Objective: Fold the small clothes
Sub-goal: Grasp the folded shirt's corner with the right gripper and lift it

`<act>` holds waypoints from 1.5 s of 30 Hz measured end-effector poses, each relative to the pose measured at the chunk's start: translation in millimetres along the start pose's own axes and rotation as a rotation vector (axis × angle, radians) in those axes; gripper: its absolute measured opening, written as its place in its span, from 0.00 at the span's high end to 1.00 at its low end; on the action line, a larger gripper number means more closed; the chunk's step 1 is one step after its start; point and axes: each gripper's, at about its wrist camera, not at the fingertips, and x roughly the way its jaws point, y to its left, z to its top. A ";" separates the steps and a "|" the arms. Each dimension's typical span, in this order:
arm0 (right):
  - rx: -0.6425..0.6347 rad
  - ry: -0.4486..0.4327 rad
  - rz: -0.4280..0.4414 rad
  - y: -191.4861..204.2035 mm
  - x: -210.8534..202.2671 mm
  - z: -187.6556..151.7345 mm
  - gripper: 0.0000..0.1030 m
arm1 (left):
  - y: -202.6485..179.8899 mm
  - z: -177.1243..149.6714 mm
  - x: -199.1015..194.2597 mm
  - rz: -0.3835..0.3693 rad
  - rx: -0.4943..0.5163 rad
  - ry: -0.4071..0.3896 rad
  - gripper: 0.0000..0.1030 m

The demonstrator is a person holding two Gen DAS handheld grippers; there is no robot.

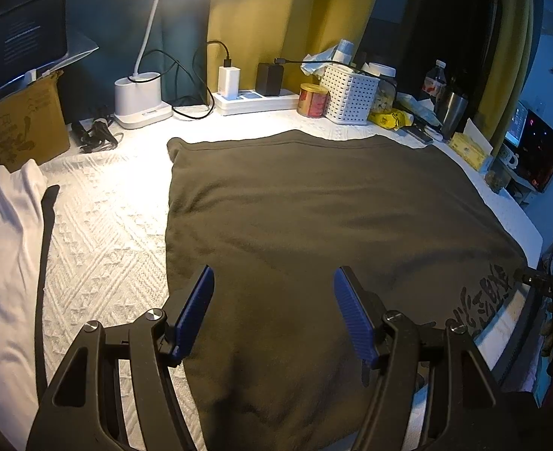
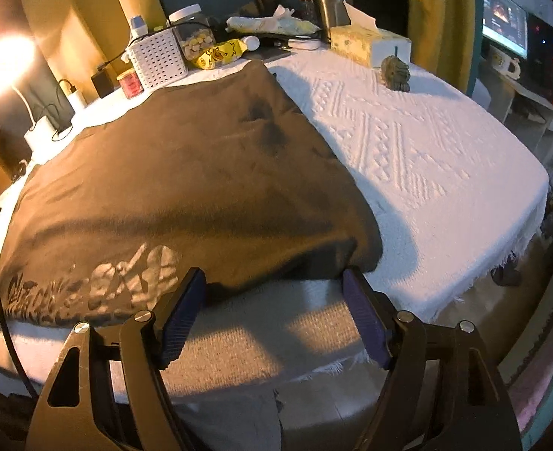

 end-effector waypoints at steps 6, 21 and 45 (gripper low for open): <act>0.042 -0.021 0.027 0.8 7.6 10.8 0.24 | -1.3 6.2 4.8 0.005 -0.001 0.010 0.36; 0.012 -0.062 0.146 25.1 44.7 51.9 0.26 | 5.6 25.8 25.6 0.050 -0.010 0.041 0.36; 0.105 0.025 0.220 30.1 80.7 99.5 0.58 | 28.2 54.7 62.2 0.054 -0.027 0.082 0.36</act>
